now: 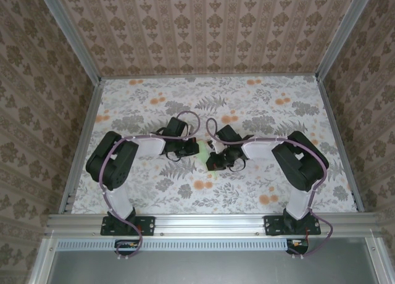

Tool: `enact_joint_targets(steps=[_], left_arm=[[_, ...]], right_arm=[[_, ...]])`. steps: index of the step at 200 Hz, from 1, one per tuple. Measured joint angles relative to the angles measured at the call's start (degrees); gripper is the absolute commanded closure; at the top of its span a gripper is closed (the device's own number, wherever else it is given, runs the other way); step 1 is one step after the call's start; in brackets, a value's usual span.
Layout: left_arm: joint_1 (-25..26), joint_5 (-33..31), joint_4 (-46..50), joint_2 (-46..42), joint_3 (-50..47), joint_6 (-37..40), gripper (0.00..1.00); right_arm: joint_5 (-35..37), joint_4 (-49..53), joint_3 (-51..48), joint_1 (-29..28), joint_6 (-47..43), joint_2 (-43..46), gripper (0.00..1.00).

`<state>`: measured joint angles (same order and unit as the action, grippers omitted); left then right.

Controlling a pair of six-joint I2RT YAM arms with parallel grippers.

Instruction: Fold a paper plane with a square sheet of paper (pick it up from the middle)

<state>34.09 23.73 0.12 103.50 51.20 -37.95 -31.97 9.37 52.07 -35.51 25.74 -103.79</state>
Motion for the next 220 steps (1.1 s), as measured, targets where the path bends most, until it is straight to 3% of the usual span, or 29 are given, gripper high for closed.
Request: enact_joint_targets(steps=[117,220], left_arm=[[0.0,0.0,2.2,0.8,1.7,-0.9,0.97],[0.0,0.5,2.8,1.2,2.3,-0.9,0.94]], right_arm=[[0.0,5.7,-1.4,0.0,-3.4,2.5,0.94],[-0.8,0.0,-11.0,1.1,-2.6,9.0,0.94]])
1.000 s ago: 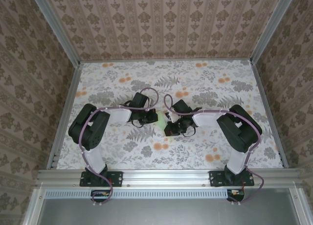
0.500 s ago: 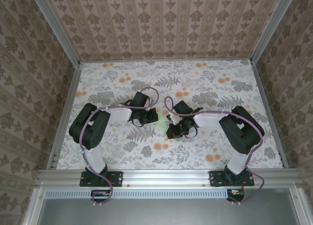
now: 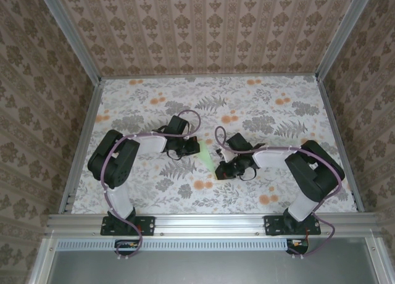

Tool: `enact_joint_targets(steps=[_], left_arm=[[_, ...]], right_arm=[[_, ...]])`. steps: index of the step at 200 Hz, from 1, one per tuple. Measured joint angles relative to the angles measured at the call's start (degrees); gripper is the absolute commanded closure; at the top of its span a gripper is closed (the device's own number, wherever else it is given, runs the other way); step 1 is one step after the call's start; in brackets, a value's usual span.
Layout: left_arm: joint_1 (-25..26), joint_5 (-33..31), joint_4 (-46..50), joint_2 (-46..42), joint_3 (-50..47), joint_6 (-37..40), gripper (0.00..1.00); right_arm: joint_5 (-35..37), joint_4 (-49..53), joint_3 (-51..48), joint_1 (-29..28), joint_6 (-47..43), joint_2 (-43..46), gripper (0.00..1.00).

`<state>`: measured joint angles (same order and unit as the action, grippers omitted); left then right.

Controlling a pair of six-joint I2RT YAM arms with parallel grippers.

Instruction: Fold a paper plane with a square sheet of paper (pick it up from the middle)

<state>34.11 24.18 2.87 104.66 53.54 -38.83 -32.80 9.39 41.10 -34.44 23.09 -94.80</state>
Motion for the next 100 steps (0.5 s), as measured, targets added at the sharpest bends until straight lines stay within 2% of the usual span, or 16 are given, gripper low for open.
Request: enact_joint_targets(steps=[25,48,68,79,100], left_arm=[[0.1,-0.1,1.0,0.0,0.7,0.0,0.89],[0.7,-1.6,3.6,-0.1,2.1,0.8,0.77],[1.6,-3.8,7.4,-1.0,4.3,1.0,0.71],[2.3,-5.4,9.8,-2.2,5.3,0.9,0.64],[4.0,-9.4,15.2,-5.2,7.7,0.0,0.54]], right_arm=[[1.8,2.5,-0.3,0.2,0.7,2.2,0.9],[5.0,3.1,-0.3,0.8,1.7,6.6,0.7],[8.6,2.9,0.9,1.7,1.9,10.4,0.58],[10.8,2.7,2.0,2.4,1.7,11.9,0.51],[14.1,2.2,4.1,4.4,1.9,13.0,0.43]])
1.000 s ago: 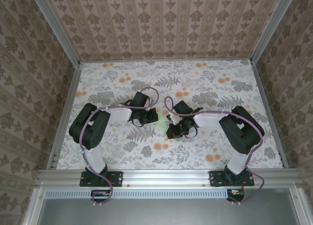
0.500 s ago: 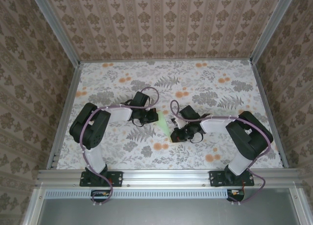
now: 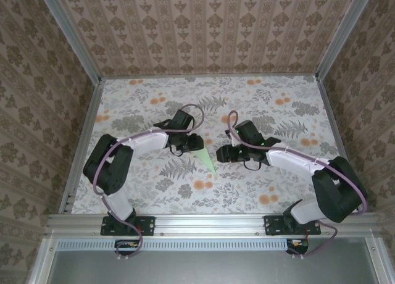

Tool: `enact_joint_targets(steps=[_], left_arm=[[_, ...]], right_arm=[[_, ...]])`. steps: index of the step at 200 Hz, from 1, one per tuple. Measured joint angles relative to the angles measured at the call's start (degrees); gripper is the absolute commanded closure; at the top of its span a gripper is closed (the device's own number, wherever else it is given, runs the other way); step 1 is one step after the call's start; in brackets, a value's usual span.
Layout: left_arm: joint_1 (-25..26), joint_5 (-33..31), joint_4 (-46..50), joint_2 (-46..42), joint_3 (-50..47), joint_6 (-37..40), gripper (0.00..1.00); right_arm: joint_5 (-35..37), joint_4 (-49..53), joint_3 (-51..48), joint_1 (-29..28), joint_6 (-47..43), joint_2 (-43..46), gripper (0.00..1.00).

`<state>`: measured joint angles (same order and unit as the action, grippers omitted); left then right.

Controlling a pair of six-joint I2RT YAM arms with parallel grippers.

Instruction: Fold a paper plane with a square sheet of paper (pick it up from the middle)

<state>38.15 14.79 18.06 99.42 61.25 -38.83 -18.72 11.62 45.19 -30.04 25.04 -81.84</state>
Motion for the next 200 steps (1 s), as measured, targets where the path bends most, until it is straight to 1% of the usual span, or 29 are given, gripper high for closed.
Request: enact_joint_targets(steps=[38,50,60,80,97,135,164,200], left_arm=[[5.2,-9.7,10.3,-1.6,6.2,-4.6,0.39],[7.3,-12.8,13.9,-1.4,8.2,-6.6,0.37],[9.1,-15.4,16.7,-0.7,10.3,-8.5,0.32],[12.2,-19.8,21.4,2.2,15.1,-11.8,0.31],[13.7,-22.4,24.7,5.6,19.3,-13.9,0.3],[14.3,-25.6,30.4,12.3,25.4,-16.7,0.31],[14.3,-25.7,32.1,15.5,26.9,-17.1,0.31],[14.1,-25.1,34.5,18.9,30.0,-16.9,0.32]], right_arm=[[4.3,-2.9,-0.7,3.8,1.3,0.2,0.27],[5.2,-4.0,-2.1,4.4,2.1,0.4,0.24],[5.8,-4.4,-3.1,4.9,2.4,0.7,0.21],[7.4,-5.3,-5.6,5.5,3.7,2.7,0.17],[9.3,-5.5,-6.7,5.8,4.6,4.5,0.16],[14.3,-6.1,-8.2,6.6,6.8,6.9,0.14],[17.0,-6.1,-9.4,6.8,8.0,7.4,0.14],[18.2,-6.3,-9.4,6.9,8.5,7.6,0.14]])
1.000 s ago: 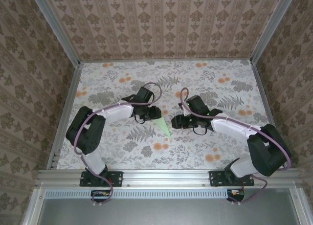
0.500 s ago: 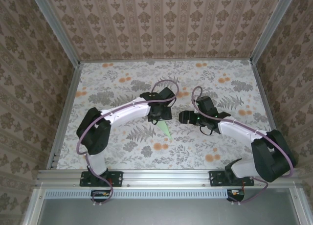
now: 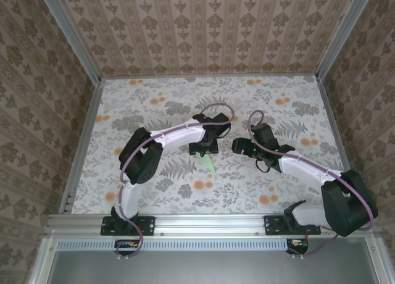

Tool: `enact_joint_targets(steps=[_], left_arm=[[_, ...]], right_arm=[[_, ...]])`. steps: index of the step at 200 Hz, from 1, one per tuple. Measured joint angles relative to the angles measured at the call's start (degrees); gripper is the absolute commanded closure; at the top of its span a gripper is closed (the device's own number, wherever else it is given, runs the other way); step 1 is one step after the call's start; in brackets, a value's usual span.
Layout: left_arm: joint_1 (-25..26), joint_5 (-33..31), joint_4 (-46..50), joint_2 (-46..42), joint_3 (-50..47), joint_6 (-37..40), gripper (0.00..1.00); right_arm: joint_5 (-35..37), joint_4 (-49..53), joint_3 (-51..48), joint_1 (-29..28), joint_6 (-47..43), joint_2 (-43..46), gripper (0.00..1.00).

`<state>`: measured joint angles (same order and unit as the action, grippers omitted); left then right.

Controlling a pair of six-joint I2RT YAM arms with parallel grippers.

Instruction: Fold a paper plane with a square sheet of paper (pick it up from the middle)

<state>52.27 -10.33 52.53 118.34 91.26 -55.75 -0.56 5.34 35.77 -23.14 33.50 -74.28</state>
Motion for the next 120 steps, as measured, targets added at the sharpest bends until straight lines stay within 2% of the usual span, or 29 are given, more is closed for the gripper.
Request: enact_joint_targets(steps=[20,79,120], left_arm=[[-0.2,0.0,1.2,0.2,0.5,0.0,0.36],[-0.2,0.0,-1.9,-1.6,-4.0,-2.9,0.6],[-0.2,-0.4,-4.8,-4.9,-8.2,-5.8,0.67]], right_arm=[[0.0,0.0,0.0,0.0,0.0,0.0,0.14],[0.0,0.0,0.0,0.0,0.2,0.0,0.14],[0.0,0.0,0.0,0.0,0.2,0.0,0.14]])
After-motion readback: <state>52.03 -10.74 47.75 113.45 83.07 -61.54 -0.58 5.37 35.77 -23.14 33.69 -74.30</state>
